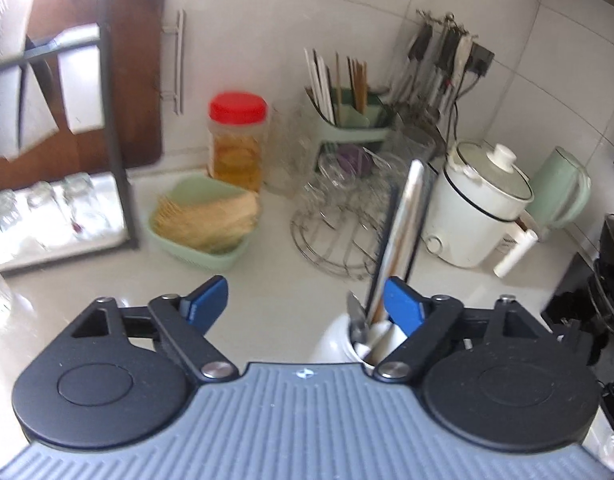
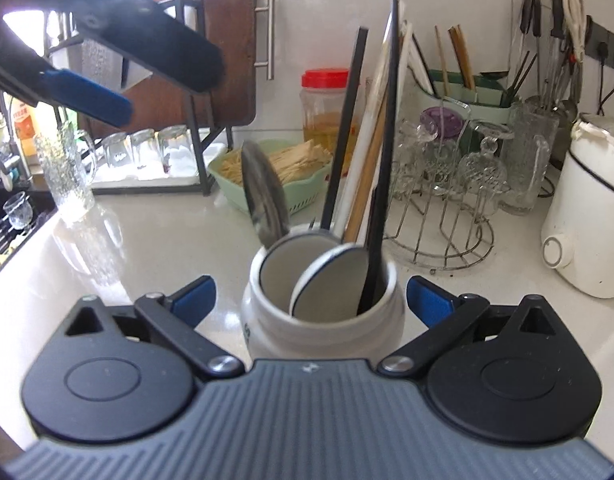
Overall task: Organize utensils
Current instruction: 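Set the jar on the counter and open the right gripper while withdrawing the left gripper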
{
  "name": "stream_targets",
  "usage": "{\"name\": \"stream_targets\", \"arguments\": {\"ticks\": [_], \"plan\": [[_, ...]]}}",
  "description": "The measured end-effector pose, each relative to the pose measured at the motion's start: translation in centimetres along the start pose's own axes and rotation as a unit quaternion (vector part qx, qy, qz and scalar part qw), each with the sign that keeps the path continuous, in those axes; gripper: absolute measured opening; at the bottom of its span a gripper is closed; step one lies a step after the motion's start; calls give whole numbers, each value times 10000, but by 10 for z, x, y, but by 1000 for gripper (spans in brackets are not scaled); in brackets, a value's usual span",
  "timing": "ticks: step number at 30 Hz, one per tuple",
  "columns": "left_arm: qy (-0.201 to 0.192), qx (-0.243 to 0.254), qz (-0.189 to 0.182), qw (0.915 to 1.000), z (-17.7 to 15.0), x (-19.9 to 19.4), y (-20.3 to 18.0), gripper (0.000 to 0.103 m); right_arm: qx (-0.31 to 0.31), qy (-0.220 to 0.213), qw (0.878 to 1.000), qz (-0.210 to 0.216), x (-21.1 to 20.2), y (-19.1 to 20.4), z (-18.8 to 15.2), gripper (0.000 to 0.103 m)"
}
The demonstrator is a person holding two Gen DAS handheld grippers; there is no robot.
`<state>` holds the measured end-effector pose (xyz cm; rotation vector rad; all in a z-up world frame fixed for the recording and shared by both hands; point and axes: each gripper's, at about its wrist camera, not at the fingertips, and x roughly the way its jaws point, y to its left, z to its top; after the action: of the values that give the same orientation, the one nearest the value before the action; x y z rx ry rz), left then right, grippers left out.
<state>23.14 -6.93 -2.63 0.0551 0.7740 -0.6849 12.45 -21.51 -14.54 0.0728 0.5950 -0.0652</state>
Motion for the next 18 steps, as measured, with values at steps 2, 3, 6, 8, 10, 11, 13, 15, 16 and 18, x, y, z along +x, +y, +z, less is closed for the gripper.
{"name": "stream_targets", "arguments": {"ticks": [2,3,6,8,10,11,13,15,16,18], "plan": [[-39,72,75,9999,4,-6,3,92,142,-35,9999,-26,-5,-2,4,103],[-57,101,84,9999,6,-8,4,92,205,-58,9998,-31,-8,-4,7,103],[-82,153,36,9998,10,-16,9,94,491,-167,9987,-12,-21,-9,16,103],[-125,226,31,9997,12,-21,10,94,659,-169,9976,-149,-29,-11,23,103],[-121,274,87,9995,14,-29,10,94,782,-159,9964,-270,-37,-12,30,103],[-118,270,80,9995,15,-33,11,94,846,-172,9956,-357,-43,-13,33,103],[-173,257,52,9995,16,-44,12,94,914,-293,9944,-433,-57,-16,39,103],[-275,271,184,9991,15,-55,8,95,905,-373,9936,-560,-72,-21,46,103],[-322,254,246,9989,14,-60,5,95,887,-416,9935,-586,-80,-24,50,103],[-403,143,344,9985,9,-71,-2,96,880,-491,9935,-534,-96,-31,56,103]]}}
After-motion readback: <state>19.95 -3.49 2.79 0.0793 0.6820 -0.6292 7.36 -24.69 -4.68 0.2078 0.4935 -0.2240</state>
